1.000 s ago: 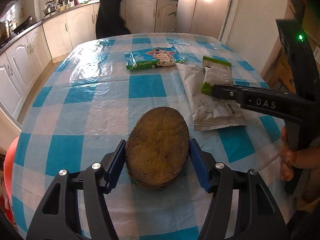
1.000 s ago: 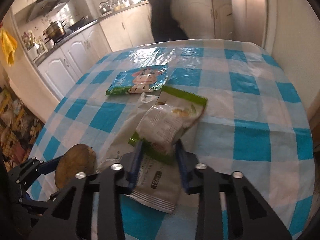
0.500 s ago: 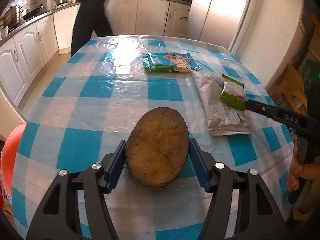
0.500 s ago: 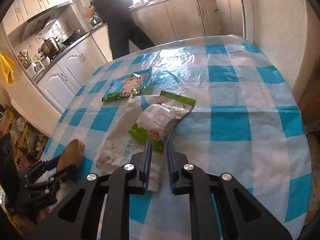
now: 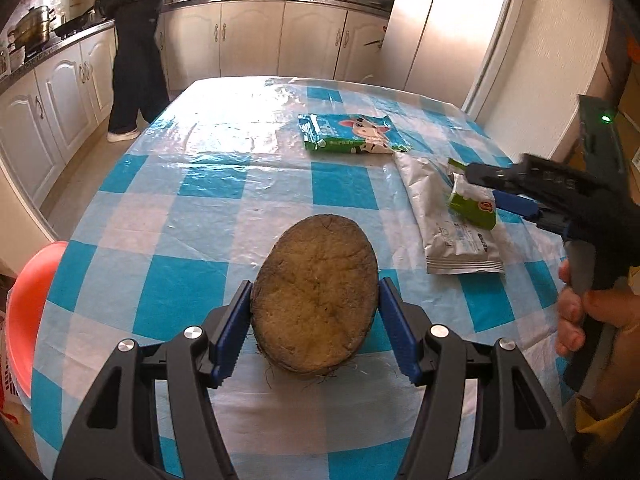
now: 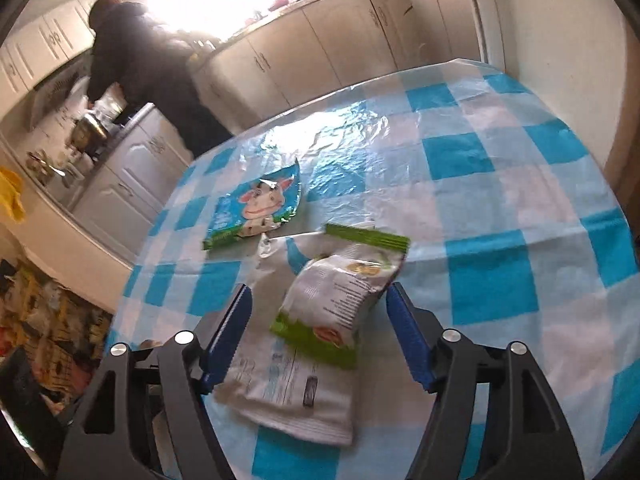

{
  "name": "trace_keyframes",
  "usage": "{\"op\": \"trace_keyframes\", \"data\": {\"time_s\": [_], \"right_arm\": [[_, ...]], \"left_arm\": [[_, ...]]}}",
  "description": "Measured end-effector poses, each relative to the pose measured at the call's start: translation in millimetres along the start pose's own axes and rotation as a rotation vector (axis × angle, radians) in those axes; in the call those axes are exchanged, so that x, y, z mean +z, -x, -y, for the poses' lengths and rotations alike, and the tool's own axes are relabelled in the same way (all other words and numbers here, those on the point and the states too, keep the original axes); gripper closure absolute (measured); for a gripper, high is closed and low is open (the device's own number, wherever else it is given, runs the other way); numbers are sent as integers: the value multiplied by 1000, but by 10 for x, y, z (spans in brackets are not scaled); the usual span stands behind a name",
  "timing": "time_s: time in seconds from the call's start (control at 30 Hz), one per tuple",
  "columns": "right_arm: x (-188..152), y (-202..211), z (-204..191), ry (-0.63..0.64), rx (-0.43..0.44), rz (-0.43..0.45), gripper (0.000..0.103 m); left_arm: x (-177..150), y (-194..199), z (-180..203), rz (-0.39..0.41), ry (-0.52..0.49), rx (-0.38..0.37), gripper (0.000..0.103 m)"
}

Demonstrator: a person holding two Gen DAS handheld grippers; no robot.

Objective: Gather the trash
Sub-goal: 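Grasp the brown disc with the left tool while the right tool grasps the white-green snack bag, then carry the disc and snack bag over the orange bucket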

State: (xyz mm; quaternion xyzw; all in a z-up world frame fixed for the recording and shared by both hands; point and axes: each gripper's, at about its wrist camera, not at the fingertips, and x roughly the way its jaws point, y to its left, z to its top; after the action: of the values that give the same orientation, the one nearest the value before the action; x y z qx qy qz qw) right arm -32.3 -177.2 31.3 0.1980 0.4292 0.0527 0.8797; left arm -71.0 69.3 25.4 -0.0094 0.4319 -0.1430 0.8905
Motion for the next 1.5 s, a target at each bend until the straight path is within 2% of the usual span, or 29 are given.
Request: {"op": "trace_keyframes", "data": {"time_s": [0.07,0.17,0.43,0.73,0.9,1.07,1.37,1.5], "right_arm": [[-8,-96,-60,23,-29,-2,38],[-42,-211,-142,74,-70,-3,53],[-106,-182,-109,110,-68,23,60],[-159,87,-128,103,-59,66,61],[-196,205,-326,132,-17,73,61],[-265,184,-674,186,53,40,61],[-486,-22,-1420,299,195,-68,61],[-587,-171,-1784,359,254,-128,61]], "left_arm": [[-4,15,-19,0,4,-1,40],[-7,19,-41,-1,7,2,40],[3,50,-147,4,30,0,40],[9,99,-283,18,60,2,40],[-4,168,-399,33,87,8,40],[-14,260,-550,51,117,26,40],[-71,493,-959,90,202,72,40],[-111,654,-1261,116,250,118,40]]}}
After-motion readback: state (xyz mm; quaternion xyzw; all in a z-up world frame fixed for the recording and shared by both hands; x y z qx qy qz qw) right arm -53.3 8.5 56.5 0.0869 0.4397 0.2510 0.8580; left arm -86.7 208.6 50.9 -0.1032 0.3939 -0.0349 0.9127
